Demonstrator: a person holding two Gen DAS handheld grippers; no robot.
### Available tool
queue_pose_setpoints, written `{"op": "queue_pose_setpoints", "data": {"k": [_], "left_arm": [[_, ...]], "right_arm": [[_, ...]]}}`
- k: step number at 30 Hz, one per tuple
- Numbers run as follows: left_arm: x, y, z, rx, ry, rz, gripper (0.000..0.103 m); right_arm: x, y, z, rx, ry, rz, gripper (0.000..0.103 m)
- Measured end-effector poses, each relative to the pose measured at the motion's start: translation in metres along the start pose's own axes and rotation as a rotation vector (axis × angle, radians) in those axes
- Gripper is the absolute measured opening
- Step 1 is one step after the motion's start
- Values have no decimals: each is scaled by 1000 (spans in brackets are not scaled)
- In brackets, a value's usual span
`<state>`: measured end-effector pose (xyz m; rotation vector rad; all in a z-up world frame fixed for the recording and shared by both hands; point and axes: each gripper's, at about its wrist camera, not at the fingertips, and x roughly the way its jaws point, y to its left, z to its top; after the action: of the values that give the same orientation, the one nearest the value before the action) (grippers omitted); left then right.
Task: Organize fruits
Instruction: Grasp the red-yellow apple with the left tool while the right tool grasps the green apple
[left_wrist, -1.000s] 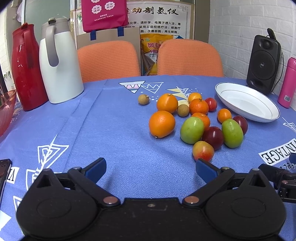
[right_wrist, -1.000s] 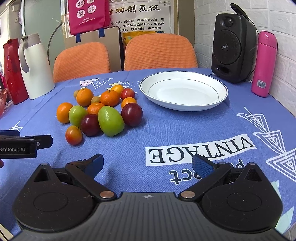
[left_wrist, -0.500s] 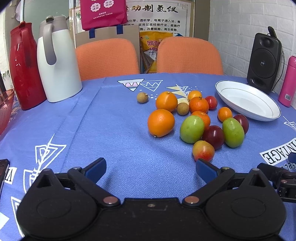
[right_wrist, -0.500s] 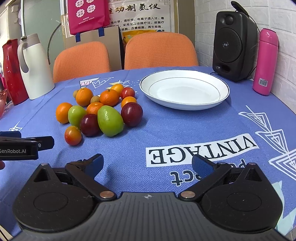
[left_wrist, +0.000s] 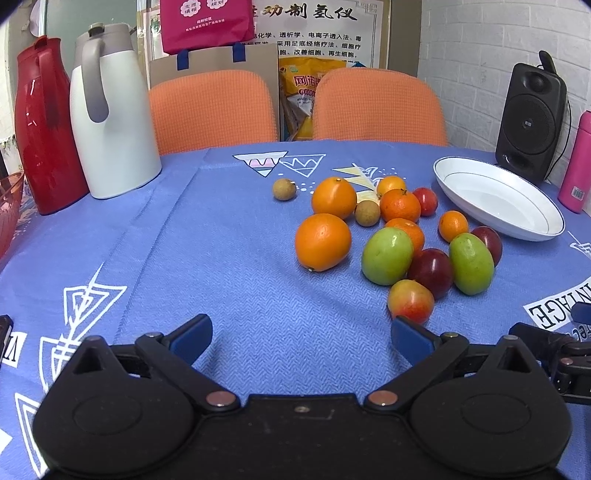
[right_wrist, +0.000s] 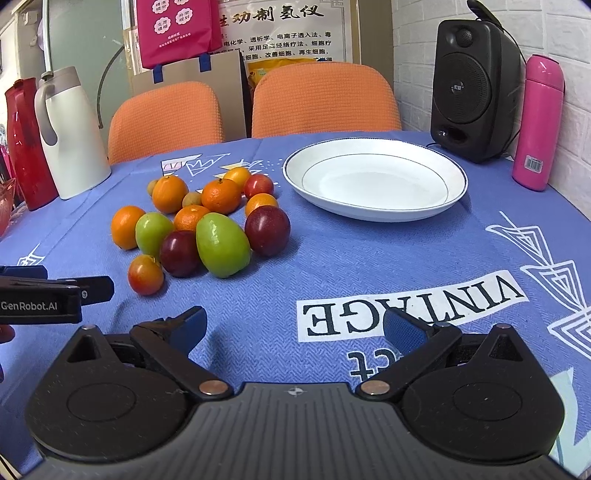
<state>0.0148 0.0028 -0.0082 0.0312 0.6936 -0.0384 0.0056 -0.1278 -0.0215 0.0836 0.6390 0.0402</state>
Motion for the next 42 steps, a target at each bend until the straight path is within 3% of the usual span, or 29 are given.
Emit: {"op": "queue_pose_setpoints", "data": {"k": [10, 14, 17, 20, 22, 24, 26, 28, 30, 36, 39, 42], "left_arm": [[3, 2, 2, 1, 5, -16, 103], [-2, 4, 5, 34, -46, -34, 103], [-10, 10, 9, 56, -100, -42, 103], [-14, 17, 12, 50, -121, -131, 103], [-14, 23, 12, 8, -111, -182, 103], [-10, 26, 10, -15, -94, -213, 103], [-8, 25, 9, -21, -88, -208, 103], [-7, 25, 8, -26, -89, -215, 103], [-6, 29, 10, -46, -74, -277, 103], [3, 21, 16, -34, -14, -371, 103], [10, 13, 18, -15, 26, -420, 102], [16, 7, 20, 2, 51, -441, 102]], "right_arm": [[4, 1, 1, 2, 3, 27, 103], [4, 2, 2, 1, -8, 44, 103], [-4, 0, 4, 32, -70, 70, 103], [-11, -2, 8, 75, -155, 90, 103], [-11, 0, 8, 68, -168, 120, 103], [-5, 6, 9, 21, -105, 186, 103], [-7, 15, 8, -23, -108, 215, 103], [-11, 22, 7, -65, -147, 181, 103], [-12, 24, 8, -101, -161, 146, 103], [11, 18, 17, -166, -71, 134, 103], [14, 18, 18, -196, -73, 166, 103], [18, 20, 20, -214, -77, 177, 91]]}}
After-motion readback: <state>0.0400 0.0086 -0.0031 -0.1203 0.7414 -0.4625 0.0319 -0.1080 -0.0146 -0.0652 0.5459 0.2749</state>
